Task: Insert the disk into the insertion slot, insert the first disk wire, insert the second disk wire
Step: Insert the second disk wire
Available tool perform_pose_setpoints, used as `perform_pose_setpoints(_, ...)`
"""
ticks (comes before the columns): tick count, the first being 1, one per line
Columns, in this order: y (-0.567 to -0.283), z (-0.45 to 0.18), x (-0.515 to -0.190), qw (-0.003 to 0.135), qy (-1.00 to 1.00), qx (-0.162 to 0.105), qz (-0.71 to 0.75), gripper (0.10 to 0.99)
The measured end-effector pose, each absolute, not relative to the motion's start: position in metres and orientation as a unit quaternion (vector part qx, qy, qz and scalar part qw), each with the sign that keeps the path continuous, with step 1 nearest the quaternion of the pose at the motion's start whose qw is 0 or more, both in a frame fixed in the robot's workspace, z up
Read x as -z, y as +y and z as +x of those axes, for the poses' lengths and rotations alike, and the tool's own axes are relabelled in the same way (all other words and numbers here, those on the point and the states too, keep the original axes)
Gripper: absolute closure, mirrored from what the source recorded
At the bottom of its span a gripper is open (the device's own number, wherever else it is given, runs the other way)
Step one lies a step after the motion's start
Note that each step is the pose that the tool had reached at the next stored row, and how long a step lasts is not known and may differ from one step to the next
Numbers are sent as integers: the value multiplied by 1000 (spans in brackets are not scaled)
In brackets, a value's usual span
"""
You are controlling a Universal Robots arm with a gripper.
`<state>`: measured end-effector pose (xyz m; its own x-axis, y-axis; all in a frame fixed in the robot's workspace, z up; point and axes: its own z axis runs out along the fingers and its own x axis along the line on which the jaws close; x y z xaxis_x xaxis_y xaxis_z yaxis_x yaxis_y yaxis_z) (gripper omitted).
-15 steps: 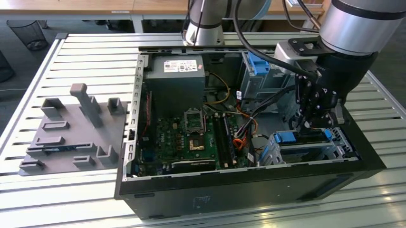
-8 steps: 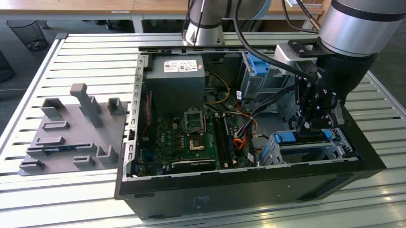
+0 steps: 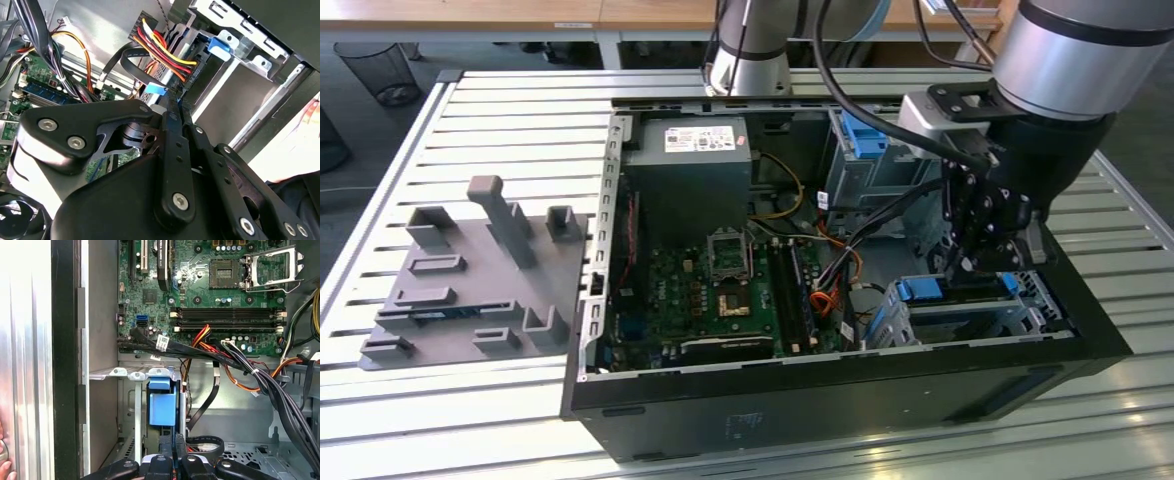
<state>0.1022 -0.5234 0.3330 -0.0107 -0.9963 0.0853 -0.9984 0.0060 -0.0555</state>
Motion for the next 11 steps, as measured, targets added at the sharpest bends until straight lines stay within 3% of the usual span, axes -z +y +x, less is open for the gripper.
perform_pose_setpoints(11,-524,104,-333,11,-709,-50,703,945)
